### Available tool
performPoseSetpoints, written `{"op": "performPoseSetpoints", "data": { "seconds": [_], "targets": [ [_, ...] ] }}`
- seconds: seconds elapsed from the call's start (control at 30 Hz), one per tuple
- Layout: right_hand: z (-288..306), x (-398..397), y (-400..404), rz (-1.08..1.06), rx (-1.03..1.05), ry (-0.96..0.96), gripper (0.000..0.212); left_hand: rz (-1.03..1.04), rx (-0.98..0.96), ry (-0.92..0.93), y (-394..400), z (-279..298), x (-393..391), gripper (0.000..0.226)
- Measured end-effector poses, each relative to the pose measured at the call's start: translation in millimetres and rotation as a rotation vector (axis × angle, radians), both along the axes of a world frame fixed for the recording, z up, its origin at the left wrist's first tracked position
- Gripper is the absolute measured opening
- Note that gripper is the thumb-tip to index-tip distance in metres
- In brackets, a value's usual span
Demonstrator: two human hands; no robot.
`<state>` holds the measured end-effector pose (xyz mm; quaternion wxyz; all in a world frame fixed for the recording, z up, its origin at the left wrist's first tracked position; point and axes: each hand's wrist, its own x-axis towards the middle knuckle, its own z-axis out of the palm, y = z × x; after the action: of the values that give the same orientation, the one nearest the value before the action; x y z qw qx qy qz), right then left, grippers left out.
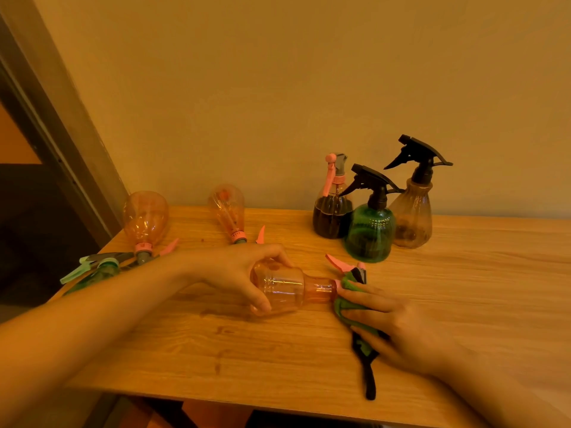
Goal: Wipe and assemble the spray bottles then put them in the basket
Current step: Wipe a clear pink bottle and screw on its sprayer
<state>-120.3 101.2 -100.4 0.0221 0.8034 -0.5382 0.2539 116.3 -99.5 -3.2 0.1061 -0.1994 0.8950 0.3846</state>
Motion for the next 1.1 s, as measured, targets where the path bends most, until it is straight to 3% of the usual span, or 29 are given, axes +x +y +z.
{"op": "performPoseSetpoints", "data": {
  "seconds": [0.2, 0.33, 0.43, 0.57, 0.7, 0.8, 0.87, 0.97, 1.1],
  "targets": [
    [-1.4, -11.3, 19.7, -0.049, -0.039, -0.079, 0.03, -0.014, -0.004, 0.018, -3.7, -3.7, 0.7, 0.069],
    [-3.4, -17.7, 19.4, -0.172, -0.07, -0.295, 0.031, -0.026, -0.01, -0.005, -5.1, -4.9, 2.5, 0.067],
    [-1.3, -16.2, 10.8, -0.21, -0.058, -0.401, 0.038, -0.044, -0.124, 0.003, -8.9, -4.6, 6.8, 0.071],
    [0.7, -7.2, -8.3, -0.251, -0.018, -0.462, 0.046, -0.04, -0.266, -0.015, -14.2, -3.4, 17.4, 0.075],
    [-2.2, -5.5, -17.8, -0.286, 0.021, -0.426, 0.041, 0.013, -0.236, 0.045, -18.2, -1.8, 29.8, 0.072],
    [-4.5, -8.2, -14.1, -0.283, 0.034, -0.39, 0.03, -0.045, -0.413, 0.063, -19.3, -6.0, 35.1, 0.06],
    [-3.7, -7.5, -11.3, -0.274, 0.034, -0.343, 0.035, -0.083, -0.596, 0.088, -16.2, -10.3, 35.6, 0.058],
    [-2.6, -6.6, -10.5, -0.27, 0.038, -0.321, 0.041, -0.127, -0.789, 0.155, -9.3, -17.2, 31.9, 0.071],
    [-3.9, -6.8, -11.4, -0.262, 0.029, -0.31, 0.04, -0.157, -0.892, 0.169, -4.8, -27.4, 30.6, 0.082]
  ]
}}
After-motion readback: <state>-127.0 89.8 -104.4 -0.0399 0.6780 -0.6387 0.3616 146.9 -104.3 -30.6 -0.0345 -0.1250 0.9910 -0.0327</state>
